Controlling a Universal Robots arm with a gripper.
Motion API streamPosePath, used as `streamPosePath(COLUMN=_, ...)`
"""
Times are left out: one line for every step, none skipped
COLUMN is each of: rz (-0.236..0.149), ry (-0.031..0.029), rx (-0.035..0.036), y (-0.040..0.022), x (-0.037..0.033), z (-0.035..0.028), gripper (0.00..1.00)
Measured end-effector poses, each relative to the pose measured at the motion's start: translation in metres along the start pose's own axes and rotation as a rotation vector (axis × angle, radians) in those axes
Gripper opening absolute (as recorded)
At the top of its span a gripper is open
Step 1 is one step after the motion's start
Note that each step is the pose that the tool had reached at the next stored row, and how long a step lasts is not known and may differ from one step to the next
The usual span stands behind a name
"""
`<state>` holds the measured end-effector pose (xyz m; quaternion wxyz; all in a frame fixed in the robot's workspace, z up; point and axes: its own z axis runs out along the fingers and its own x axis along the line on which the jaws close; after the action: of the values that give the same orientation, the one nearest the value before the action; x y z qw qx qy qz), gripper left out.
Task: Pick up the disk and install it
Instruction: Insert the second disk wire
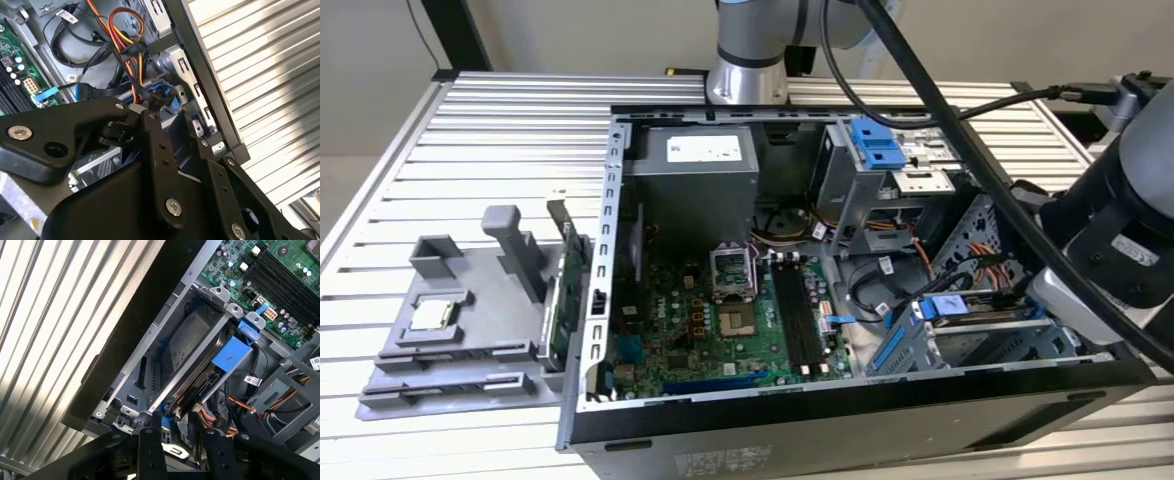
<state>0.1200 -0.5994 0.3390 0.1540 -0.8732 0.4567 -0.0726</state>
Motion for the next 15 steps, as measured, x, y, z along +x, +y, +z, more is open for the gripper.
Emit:
streamPosePath(rz=0.0, ry=-0.0006, rx=0.0004, y=0.0002, x=0.0003, z=0.0, gripper=1.0)
streamPosePath(rz=0.0, ry=-0.0006, rx=0.0003, y=0.0002, x=0.0003, z=-0.0001, gripper=1.0)
streamPosePath(rz=-0.001, ry=-0.0009, rx=0.0003, y=0.0002, x=0.0002, z=0.0, gripper=1.0)
streamPosePath(rz=-0.001, ry=-0.001, rx=0.0003, y=0.0002, x=0.0002, z=0.0, gripper=1.0)
streamPosePath(rz=-0.002, ry=-0.0011, rx=0.0003, y=0.0004, x=0.0001, z=0.0, gripper=1.0)
streamPosePath(rz=-0.003, ry=-0.0013, rx=0.0006, y=0.0007, x=-0.0002, z=0.0001, gripper=1.0)
streamPosePath(rz=-0.005, ry=-0.0009, rx=0.0024, y=0.001, x=-0.0004, z=0.0005, gripper=1.0)
streamPosePath(rz=-0.01, ry=0.0, rx=0.0053, y=0.0014, x=-0.0006, z=0.0012, gripper=1.0)
streamPosePath(rz=-0.014, ry=0.0005, rx=0.0085, y=0.0018, x=-0.0007, z=0.0022, gripper=1.0)
streamPosePath(rz=-0.018, ry=0.0005, rx=0.0097, y=0.0018, x=-0.0008, z=0.0026, gripper=1.0)
streamPosePath(rz=-0.02, ry=0.0002, rx=0.0099, y=0.0018, x=-0.0008, z=0.0026, gripper=1.0)
streamPosePath(rz=-0.02, ry=-0.0005, rx=0.0105, y=0.0019, x=-0.0008, z=0.0027, gripper=1.0)
streamPosePath(rz=-0.02, ry=-0.0024, rx=0.0122, y=0.002, x=-0.0008, z=0.0029, gripper=1.0)
streamPosePath(rz=-0.02, ry=-0.0052, rx=0.0159, y=0.0021, x=-0.0008, z=0.003, gripper=1.0)
streamPosePath(rz=-0.019, ry=-0.0104, rx=0.0234, y=0.0021, x=-0.0009, z=0.0029, gripper=1.0)
